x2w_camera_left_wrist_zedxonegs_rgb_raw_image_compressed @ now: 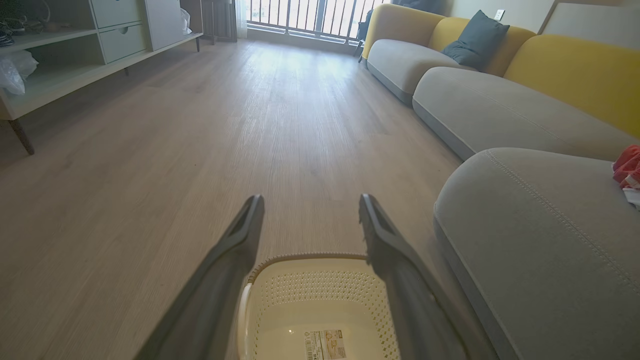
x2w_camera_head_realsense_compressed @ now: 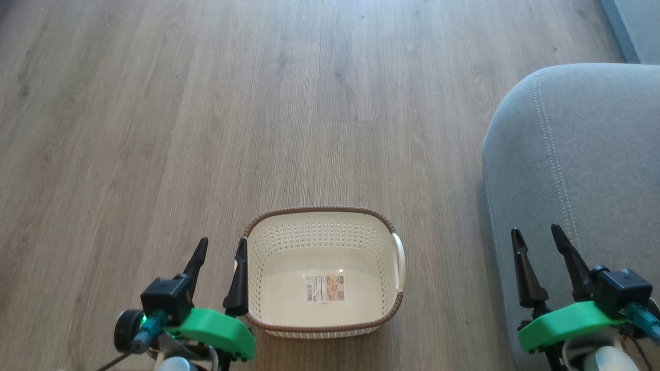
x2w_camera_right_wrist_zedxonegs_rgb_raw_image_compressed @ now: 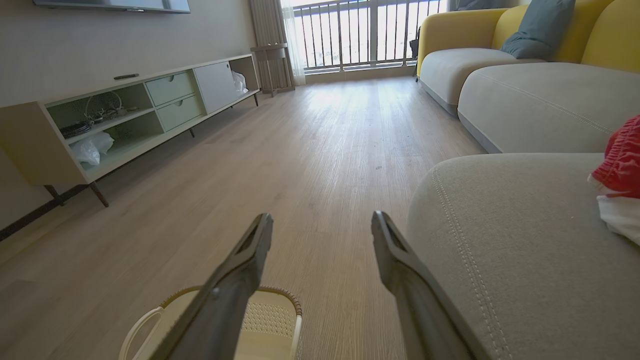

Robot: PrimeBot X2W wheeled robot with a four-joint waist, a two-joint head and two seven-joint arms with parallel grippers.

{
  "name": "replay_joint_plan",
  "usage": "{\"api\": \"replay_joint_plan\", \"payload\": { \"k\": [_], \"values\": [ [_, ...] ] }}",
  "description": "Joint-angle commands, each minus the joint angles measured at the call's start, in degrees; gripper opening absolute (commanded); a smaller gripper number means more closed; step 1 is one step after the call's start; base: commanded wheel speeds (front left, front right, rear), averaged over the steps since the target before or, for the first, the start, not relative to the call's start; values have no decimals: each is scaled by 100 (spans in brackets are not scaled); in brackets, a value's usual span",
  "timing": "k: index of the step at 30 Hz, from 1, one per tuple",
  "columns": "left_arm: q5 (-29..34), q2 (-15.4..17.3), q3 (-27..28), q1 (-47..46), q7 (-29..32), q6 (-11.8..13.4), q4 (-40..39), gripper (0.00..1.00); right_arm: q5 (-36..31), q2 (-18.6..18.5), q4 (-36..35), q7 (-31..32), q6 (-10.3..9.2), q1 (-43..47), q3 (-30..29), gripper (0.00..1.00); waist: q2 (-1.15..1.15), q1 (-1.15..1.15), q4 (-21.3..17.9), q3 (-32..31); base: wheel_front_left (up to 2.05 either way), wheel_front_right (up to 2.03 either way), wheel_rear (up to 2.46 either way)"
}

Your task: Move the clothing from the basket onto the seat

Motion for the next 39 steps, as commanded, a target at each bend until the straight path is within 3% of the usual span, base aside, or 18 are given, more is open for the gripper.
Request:
{"api": "replay_joint_plan", "payload": {
  "k": [1,10,11,16,39],
  "values": [
    [-32,-1,187,-186,-28,-11,-196,100,-26,-25,-152,-37,-2,-270,82,100,0,0,-4,-4,0,0,0],
    [-137,-1,193,-190,-28,-52,-168,100,-50,-30,-147,-37,-2,-270,84,100,0,0,-26,-18,0,0,0],
    [-124,0,3,0,0,-51,3,0,0,0,10,0,0,0,0,0,0,0,-26,-18,0,0,0],
    [-144,0,-7,185,3,-50,427,0,4,5,445,10,0,144,63,0,0,0,-29,-20,0,0,0],
    [-1608,72,255,44,313,-264,427,0,1448,73,449,387,0,-44,-56,0,0,0,-104,-52,0,0,0]
  ]
}}
